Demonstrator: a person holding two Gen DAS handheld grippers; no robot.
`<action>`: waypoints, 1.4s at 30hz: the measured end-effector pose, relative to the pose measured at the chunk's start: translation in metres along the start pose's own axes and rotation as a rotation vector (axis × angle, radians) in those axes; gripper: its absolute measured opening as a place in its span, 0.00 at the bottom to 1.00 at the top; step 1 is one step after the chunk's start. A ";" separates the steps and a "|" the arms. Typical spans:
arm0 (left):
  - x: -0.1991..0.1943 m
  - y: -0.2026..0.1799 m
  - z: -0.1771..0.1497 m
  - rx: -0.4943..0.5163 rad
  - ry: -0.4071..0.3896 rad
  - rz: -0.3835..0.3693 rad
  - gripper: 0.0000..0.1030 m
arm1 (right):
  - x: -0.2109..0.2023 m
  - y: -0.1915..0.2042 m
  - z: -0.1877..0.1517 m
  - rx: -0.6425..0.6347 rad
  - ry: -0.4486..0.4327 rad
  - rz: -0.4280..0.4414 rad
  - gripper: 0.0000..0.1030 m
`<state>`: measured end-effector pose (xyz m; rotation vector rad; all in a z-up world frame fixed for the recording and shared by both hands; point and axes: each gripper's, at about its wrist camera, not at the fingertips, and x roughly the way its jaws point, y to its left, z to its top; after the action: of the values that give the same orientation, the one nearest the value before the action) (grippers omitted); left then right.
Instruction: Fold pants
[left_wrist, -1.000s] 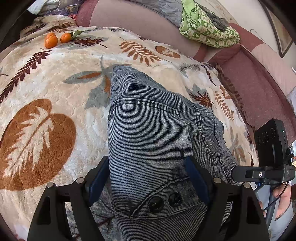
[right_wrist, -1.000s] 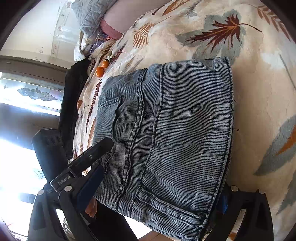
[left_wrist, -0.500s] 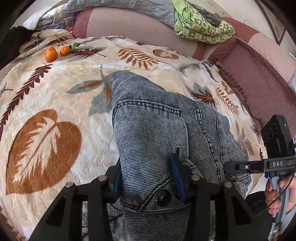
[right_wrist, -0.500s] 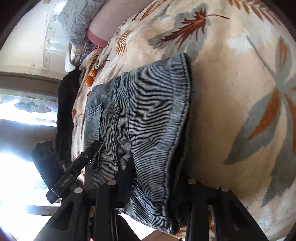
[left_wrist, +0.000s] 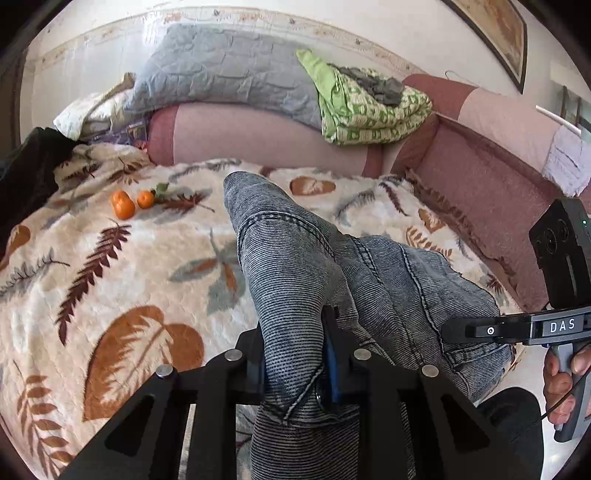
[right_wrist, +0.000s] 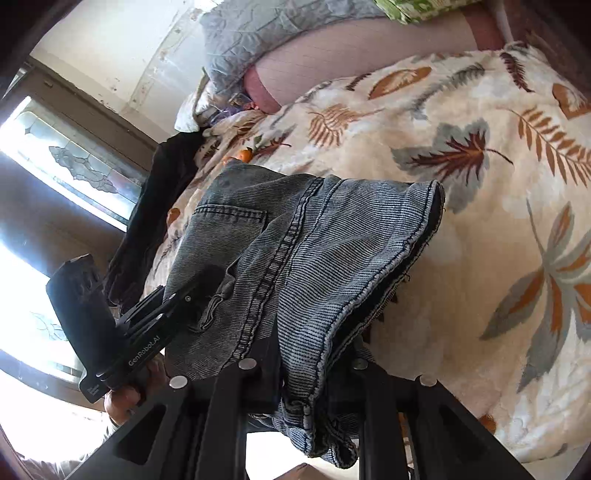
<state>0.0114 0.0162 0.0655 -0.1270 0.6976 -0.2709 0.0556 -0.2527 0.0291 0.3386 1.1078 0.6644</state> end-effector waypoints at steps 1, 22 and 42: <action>-0.008 0.001 0.009 0.013 -0.028 0.007 0.24 | -0.004 0.008 0.007 -0.017 -0.018 0.010 0.17; 0.104 0.125 0.001 -0.177 0.239 0.234 0.59 | 0.153 -0.001 0.075 -0.014 0.183 -0.096 0.27; 0.034 0.097 -0.016 -0.172 0.150 0.398 0.85 | 0.084 0.012 0.042 0.000 -0.007 -0.111 0.70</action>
<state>0.0455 0.0986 0.0130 -0.1292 0.8775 0.1630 0.1139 -0.1865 -0.0061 0.2768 1.1119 0.5652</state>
